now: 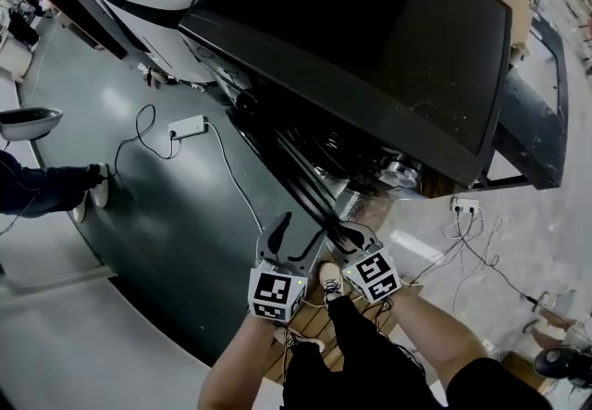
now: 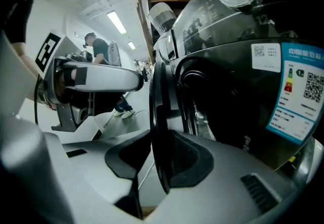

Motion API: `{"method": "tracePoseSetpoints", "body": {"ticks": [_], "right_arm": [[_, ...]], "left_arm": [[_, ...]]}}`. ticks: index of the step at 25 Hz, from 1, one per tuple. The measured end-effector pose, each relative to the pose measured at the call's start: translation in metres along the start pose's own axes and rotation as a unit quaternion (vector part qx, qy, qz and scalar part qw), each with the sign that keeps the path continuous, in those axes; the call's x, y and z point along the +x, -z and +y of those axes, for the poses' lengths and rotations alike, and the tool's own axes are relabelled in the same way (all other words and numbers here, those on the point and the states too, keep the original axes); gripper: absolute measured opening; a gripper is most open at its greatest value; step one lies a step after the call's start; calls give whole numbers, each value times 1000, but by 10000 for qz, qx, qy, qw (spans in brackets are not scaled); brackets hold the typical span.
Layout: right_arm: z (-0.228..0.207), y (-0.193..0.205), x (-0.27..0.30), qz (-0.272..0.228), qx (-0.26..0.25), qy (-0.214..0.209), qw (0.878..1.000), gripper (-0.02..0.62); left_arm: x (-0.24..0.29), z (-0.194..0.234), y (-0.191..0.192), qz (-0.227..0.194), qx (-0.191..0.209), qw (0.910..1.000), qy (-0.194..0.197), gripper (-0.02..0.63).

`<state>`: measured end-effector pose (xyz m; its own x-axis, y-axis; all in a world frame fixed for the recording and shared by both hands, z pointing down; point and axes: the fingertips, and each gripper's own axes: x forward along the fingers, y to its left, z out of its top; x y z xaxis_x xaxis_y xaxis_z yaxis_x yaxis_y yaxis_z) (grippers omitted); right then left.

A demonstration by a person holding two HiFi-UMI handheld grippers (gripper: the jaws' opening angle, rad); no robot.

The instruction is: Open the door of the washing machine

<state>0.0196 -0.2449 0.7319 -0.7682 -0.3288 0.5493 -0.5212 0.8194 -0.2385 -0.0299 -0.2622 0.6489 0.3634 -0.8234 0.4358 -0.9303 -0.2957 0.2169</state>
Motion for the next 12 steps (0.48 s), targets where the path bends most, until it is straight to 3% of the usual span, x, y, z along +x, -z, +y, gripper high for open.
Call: {"method": "tracePoseSetpoints", "body": {"ticks": [6, 12], "right_arm": [[63, 3, 4, 222, -362, -913, 9949, 144], [106, -2, -2, 241, -609, -1387, 9882, 147]], "left_arm": [[-22, 15, 15, 94, -247, 9993, -265, 299], [-55, 38, 25, 49, -379, 9976, -572, 299]]}}
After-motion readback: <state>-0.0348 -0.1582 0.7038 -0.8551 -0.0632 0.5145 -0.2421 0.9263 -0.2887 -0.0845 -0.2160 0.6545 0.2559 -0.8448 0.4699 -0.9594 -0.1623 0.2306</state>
